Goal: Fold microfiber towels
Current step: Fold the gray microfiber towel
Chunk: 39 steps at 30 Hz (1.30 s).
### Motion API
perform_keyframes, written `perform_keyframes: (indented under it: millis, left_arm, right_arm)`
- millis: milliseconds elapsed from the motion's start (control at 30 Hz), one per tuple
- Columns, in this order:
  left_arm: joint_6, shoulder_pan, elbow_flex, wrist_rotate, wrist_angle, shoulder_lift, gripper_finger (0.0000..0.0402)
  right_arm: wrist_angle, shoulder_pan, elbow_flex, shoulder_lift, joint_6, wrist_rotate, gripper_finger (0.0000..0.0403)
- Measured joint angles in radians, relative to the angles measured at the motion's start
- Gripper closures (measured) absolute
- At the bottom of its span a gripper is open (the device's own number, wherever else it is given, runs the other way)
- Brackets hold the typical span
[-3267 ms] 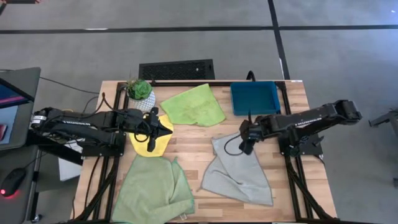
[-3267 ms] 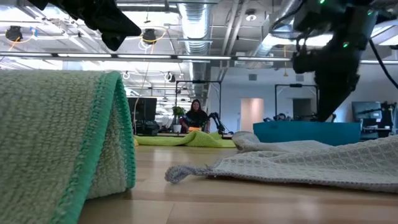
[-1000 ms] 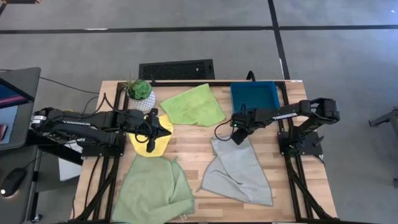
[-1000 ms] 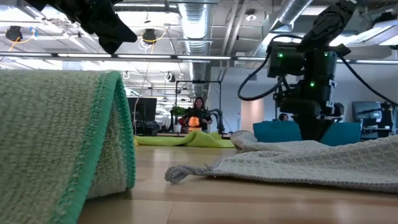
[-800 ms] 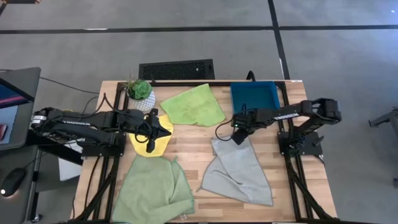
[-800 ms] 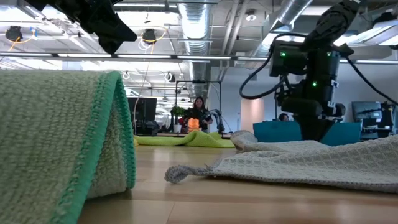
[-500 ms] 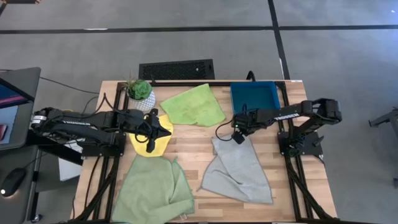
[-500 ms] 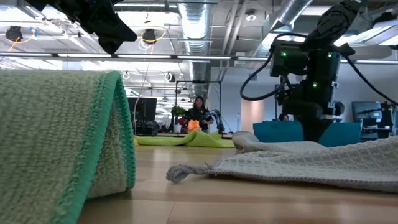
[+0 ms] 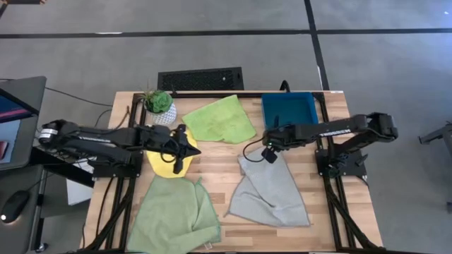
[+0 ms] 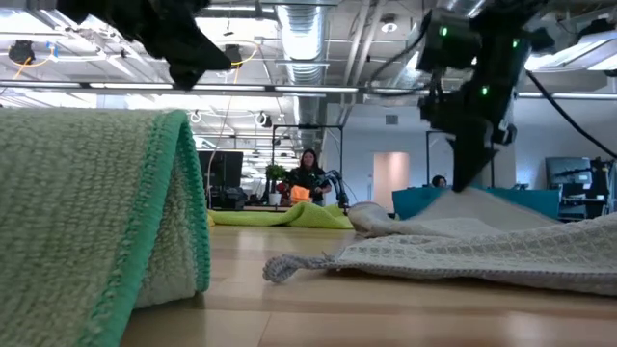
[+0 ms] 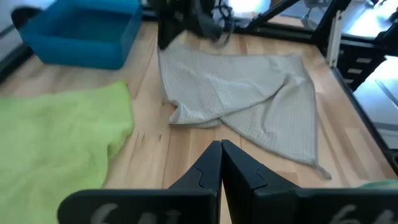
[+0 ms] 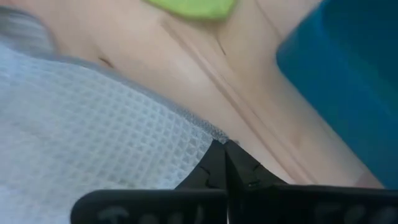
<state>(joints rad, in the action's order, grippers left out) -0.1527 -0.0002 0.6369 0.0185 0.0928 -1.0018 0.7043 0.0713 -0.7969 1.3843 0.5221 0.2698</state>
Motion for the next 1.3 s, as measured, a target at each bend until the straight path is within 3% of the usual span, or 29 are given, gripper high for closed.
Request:
perform_keyframes:
  millis: [200, 400, 633, 867, 933, 1067, 1300]
  left_arm:
    - [-0.049, 0.0, 0.0, 0.012, -0.104, -0.145, 0.0401]
    - [-0.042, 0.0, 0.0, 0.134, -0.195, -0.282, 0.0401]
    - [-0.057, 0.0, 0.001, 0.134, -0.378, -0.438, 0.0401]
    - [-0.114, 0.0, 0.033, 0.134, -0.451, -0.544, 0.0355]
    - [-0.044, -0.005, 0.051, 0.133, -0.453, -0.577, 0.0337]
    - [0.239, -0.043, 0.094, 0.123, -0.452, -0.651, 0.0317]
    - [0.549, -0.108, 0.218, -0.019, -0.446, -0.806, 0.0312]
  right_arm:
    - [0.005, -0.021, -0.008, -0.079, -0.001, 0.005, 0.0399]
    - [0.027, -0.025, -0.009, -0.126, -0.002, 0.021, 0.0399]
    - [0.029, -0.025, -0.01, -0.134, -0.026, 0.021, 0.04]
    - [0.029, -0.025, -0.01, -0.134, -0.035, 0.021, 0.0398]
    - [0.029, -0.025, -0.01, -0.134, -0.036, 0.02, 0.0398]
    - [0.029, -0.025, -0.01, -0.134, -0.051, 0.02, 0.0396]
    - [0.028, -0.025, -0.01, -0.134, -0.052, 0.02, 0.0397]
